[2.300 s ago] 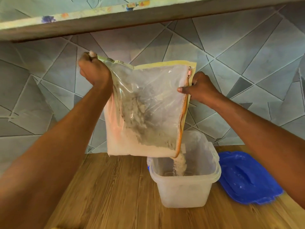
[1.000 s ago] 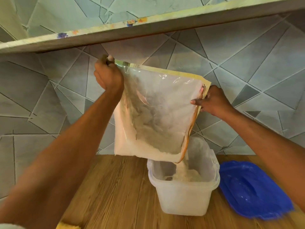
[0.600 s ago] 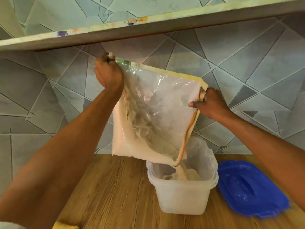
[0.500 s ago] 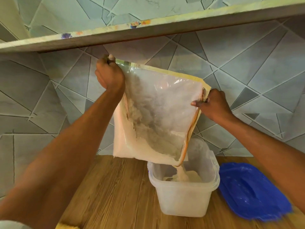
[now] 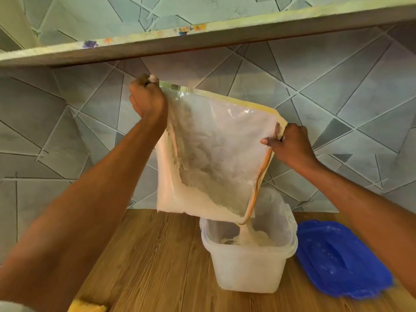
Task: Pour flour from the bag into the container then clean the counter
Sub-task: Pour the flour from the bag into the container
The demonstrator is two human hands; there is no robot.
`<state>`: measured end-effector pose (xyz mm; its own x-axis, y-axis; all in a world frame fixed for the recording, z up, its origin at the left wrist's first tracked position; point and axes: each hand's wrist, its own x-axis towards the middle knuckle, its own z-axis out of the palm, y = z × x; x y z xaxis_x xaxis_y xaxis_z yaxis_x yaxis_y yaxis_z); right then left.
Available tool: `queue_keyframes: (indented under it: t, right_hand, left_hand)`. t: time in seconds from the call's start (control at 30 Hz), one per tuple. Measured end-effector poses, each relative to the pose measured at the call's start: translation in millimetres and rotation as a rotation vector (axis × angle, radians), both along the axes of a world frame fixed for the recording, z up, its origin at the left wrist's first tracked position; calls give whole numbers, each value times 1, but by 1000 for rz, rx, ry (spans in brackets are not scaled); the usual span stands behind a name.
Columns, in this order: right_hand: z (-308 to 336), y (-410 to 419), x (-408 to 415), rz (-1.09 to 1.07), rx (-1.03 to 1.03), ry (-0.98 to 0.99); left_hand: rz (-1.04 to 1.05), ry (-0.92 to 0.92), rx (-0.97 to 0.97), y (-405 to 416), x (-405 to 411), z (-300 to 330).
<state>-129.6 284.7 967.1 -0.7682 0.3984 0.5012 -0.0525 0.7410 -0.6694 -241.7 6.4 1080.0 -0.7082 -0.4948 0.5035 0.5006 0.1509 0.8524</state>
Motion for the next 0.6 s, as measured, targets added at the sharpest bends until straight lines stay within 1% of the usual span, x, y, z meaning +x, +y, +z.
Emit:
queue_keyframes:
  t: [0.07,0.1,0.17,0.2,0.3,0.33,0.43,0.53,0.6]
  right_hand:
    - [1,1,-1,-23,-10,22]
    - [0,0,-1,-27,3,14]
    - [-4,0,0,-3,23,-47]
    - [-5,2,0,8,18,-81]
    - [0,7,1,-1,-18,-28]
    - [1,7,2,-12,-31,-17]
    - [-4,1,3,34,4,-62]
    - [-7,5,1,5,-26,-41]
    - [-7,9,0,-12,-55,-36]
  left_hand:
    - [-5,14,7,0,-1,2]
    - [-8,22,-22,3,0,2]
    - [-32,31,-107,10,4,1]
    - [-38,31,-118,12,5,-1]
    - [12,9,-23,8,4,-1]
    - [23,22,-29,7,3,-2]
    - [-2,66,-146,12,4,-6]
    - [37,39,-114,12,6,-6]
    - [36,43,-126,9,3,-5]
